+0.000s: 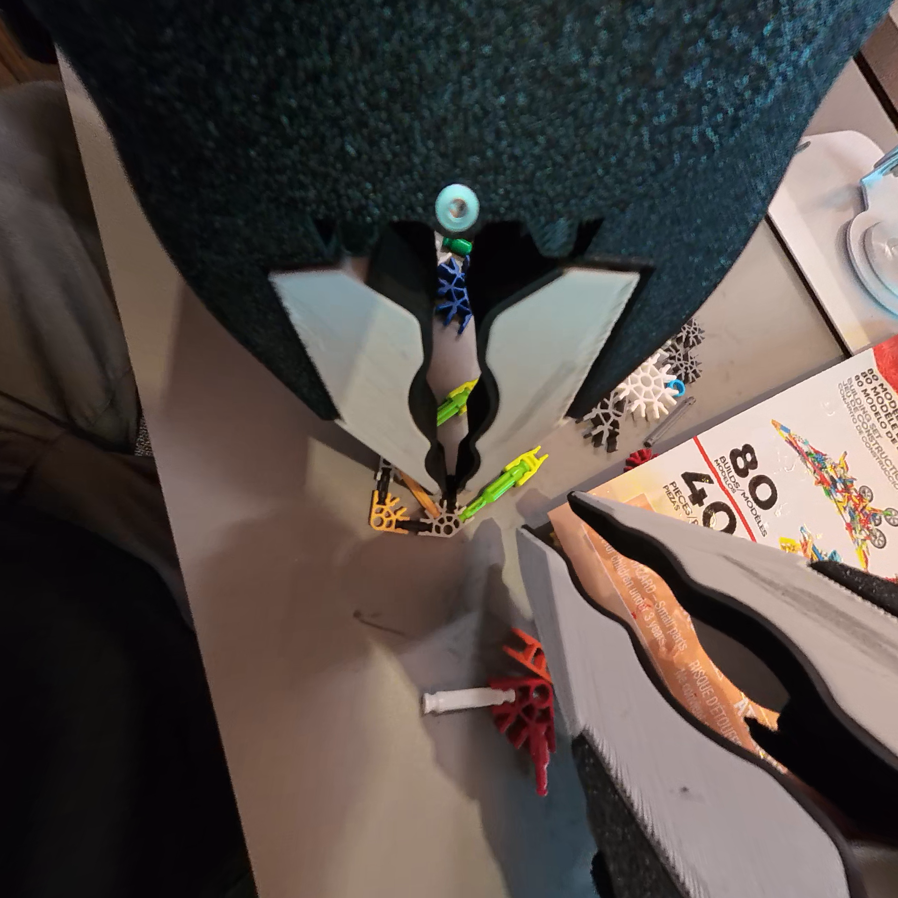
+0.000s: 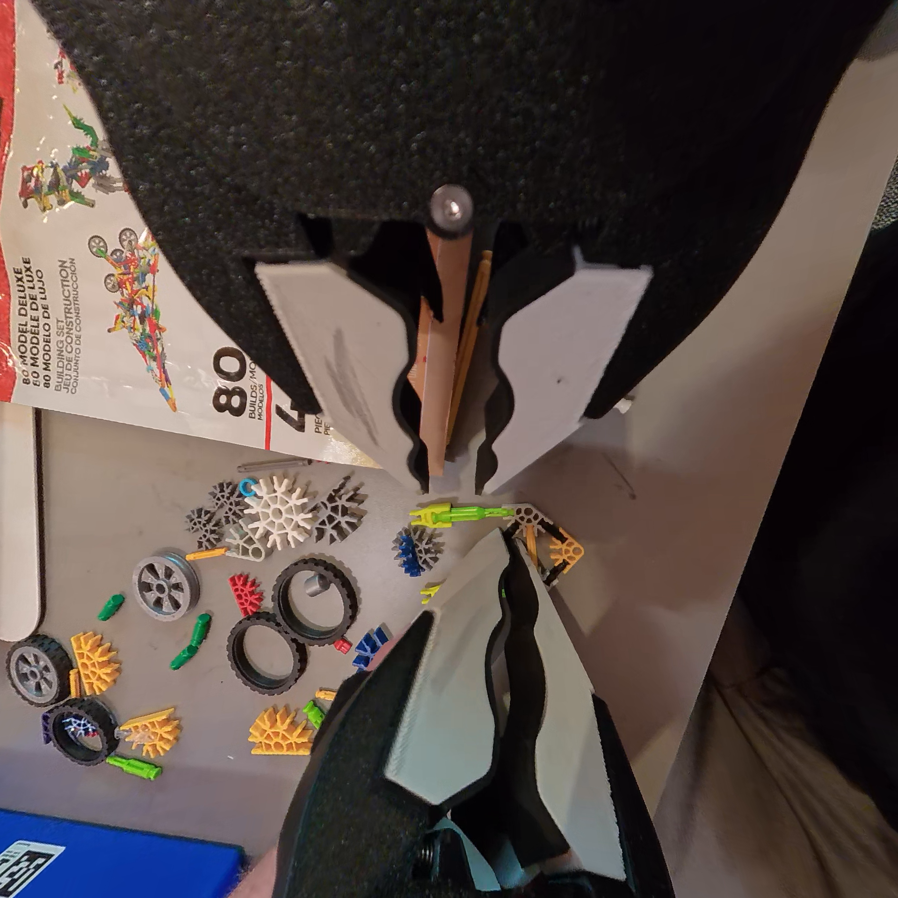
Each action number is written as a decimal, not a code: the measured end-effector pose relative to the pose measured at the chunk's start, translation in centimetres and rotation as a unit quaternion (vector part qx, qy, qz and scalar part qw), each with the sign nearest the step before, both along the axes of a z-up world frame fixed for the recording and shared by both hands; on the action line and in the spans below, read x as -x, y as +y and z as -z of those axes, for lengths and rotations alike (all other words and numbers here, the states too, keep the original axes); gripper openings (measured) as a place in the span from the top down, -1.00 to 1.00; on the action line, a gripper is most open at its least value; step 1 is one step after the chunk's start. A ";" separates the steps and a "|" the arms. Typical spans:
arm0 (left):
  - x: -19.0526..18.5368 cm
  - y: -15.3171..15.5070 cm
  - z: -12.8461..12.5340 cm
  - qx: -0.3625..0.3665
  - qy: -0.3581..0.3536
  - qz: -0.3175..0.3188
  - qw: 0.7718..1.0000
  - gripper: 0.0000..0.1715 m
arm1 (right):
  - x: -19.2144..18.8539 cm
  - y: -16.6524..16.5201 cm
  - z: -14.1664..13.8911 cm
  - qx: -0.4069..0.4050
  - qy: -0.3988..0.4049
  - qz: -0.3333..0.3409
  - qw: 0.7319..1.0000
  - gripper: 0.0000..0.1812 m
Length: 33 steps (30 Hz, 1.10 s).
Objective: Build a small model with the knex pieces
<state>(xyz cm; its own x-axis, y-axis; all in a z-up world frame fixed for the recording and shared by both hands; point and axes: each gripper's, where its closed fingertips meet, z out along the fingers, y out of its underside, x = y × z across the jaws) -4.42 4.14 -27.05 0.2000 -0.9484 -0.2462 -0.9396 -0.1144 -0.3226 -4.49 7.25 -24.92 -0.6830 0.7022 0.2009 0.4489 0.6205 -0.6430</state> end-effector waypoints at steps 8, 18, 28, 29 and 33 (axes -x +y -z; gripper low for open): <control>-0.3 0.0 0.0 0.003 -0.003 0.003 1.000 0.98 | 0.0 0.0 0.0 -0.002 0.001 0.000 1.000 0.80; -0.4 0.1 0.0 0.001 -0.004 -0.002 1.000 0.98 | -1.5 -2.0 0.2 0.016 -0.023 -0.049 0.998 0.81; -0.6 0.1 0.0 0.004 -0.009 -0.007 1.000 0.98 | -1.9 -2.8 1.7 0.009 -0.051 -0.068 0.996 0.99; -0.6 0.0 0.0 0.006 -0.010 -0.007 1.000 0.98 | -1.9 -2.9 1.7 0.013 -0.051 -0.069 0.996 0.99; -0.7 0.0 0.0 0.008 -0.015 -0.013 1.000 0.98 | -1.8 -2.9 1.7 0.017 -0.052 -0.067 0.996 0.99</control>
<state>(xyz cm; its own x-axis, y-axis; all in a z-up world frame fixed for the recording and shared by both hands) -3.73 4.14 -27.04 0.2318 -0.9466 -0.2242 -0.9261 -0.1442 -0.3487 -2.71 4.39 -26.60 -0.7869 0.6086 0.1022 0.4288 0.6583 -0.6187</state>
